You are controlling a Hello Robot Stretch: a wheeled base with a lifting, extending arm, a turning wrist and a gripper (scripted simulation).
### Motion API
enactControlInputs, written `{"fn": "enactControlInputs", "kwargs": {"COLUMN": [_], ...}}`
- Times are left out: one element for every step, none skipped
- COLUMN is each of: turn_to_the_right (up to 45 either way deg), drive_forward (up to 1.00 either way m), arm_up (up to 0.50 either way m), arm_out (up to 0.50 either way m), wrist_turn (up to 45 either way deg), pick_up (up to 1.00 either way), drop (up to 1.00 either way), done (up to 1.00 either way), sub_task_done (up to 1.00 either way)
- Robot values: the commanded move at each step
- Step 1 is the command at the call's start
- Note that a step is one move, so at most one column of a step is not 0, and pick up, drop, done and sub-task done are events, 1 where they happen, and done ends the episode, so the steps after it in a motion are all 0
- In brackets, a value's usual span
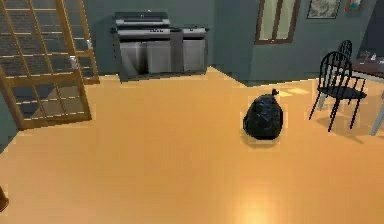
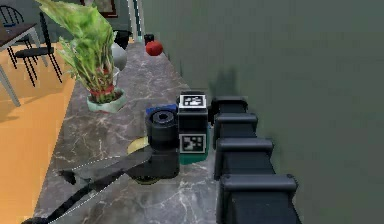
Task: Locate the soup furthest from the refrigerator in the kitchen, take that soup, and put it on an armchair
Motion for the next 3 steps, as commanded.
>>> {"fn": "enactControlInputs", "kwargs": {"turn_to_the_right": [0.0, 0.0, 0.0], "drive_forward": [0.0, 0.0, 0.0], "arm_up": [0.0, 0.0, -0.16], "arm_out": [0.0, 0.0, 0.0], "wrist_turn": [45.0, 15.0, 0.0], "pick_up": [0.0, 0.0, 0.0], "drop": [0.0, 0.0, 0.0], "done": [0.0, 0.0, 0.0], "sub_task_done": [0.0, 0.0, 0.0]}}
